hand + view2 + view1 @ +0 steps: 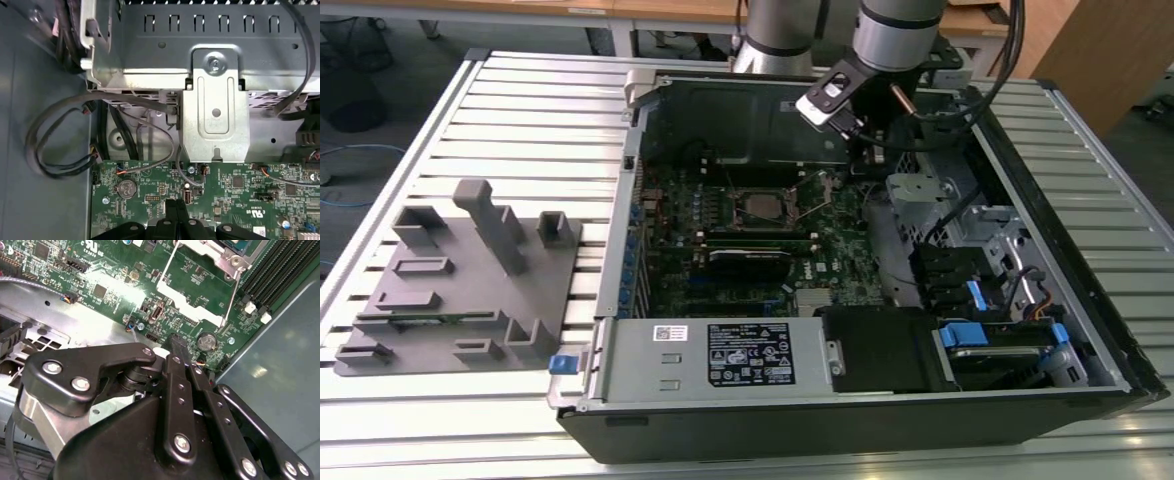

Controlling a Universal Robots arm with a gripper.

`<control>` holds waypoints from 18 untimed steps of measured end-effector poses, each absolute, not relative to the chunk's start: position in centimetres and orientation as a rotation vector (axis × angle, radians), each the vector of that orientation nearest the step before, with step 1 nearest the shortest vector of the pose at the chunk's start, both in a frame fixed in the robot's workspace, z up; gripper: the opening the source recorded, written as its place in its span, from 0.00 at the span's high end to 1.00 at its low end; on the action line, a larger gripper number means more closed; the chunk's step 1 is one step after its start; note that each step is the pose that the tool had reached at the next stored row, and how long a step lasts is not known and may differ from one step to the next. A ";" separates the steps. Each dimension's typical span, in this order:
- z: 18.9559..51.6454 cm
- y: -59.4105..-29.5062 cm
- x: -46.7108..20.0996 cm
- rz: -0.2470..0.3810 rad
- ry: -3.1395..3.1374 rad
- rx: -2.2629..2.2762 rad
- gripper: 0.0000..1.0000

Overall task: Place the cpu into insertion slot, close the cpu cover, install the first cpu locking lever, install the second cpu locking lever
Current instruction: 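Close the cpu cover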

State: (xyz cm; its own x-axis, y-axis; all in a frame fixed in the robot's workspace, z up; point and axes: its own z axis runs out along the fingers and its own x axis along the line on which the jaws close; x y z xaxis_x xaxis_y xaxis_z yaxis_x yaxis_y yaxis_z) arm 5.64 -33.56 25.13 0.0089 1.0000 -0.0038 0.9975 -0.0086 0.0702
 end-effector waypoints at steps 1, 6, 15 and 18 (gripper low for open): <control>25.0 -33.6 5.6 0.072 2.174 2.193 0.90; 24.1 -33.6 5.7 0.071 2.174 2.193 0.90; 23.9 -33.6 5.7 0.069 2.173 2.192 0.90; 23.9 -33.6 5.6 0.069 2.173 2.192 0.90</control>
